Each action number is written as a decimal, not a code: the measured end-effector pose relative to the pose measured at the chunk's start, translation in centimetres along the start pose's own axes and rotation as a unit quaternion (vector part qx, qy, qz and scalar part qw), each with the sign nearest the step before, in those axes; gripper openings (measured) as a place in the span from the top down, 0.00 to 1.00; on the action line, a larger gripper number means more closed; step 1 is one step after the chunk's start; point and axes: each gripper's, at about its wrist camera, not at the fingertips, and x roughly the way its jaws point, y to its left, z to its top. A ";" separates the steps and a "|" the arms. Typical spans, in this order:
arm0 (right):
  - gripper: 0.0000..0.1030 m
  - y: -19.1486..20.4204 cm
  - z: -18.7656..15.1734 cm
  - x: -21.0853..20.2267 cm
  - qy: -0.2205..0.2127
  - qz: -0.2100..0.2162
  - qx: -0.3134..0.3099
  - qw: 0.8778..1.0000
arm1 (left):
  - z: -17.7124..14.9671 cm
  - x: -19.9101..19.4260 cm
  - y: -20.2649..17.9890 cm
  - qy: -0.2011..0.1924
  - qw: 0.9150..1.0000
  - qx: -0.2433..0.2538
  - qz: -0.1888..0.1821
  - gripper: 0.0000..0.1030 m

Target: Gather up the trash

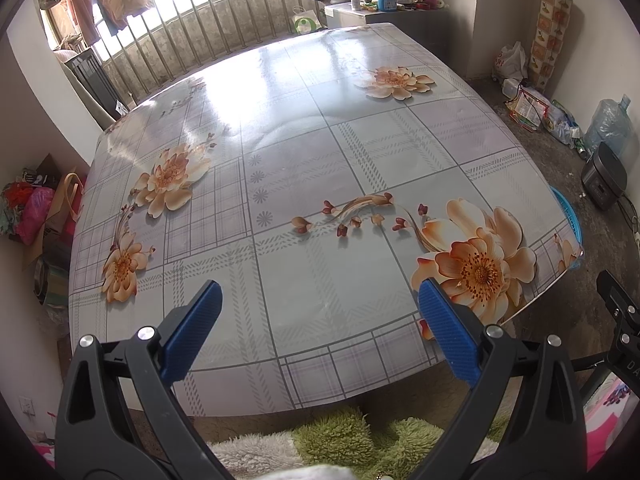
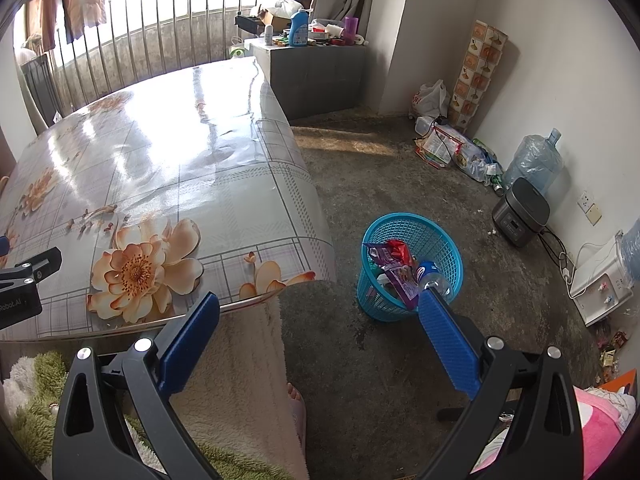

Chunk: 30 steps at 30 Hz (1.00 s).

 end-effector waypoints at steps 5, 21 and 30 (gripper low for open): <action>0.06 0.0 0.0 0.0 0.000 0.000 0.000 1.000 | 0.0 0.0 0.1 0.000 1.000 0.000 0.000 0.08; 0.06 0.1 0.2 0.0 0.000 0.001 -0.001 1.000 | 0.0 -0.1 0.0 0.000 1.000 0.001 0.001 0.08; 0.06 0.2 0.1 -0.1 0.000 0.002 0.001 1.000 | -0.1 -0.1 0.0 0.000 1.000 0.000 0.001 0.08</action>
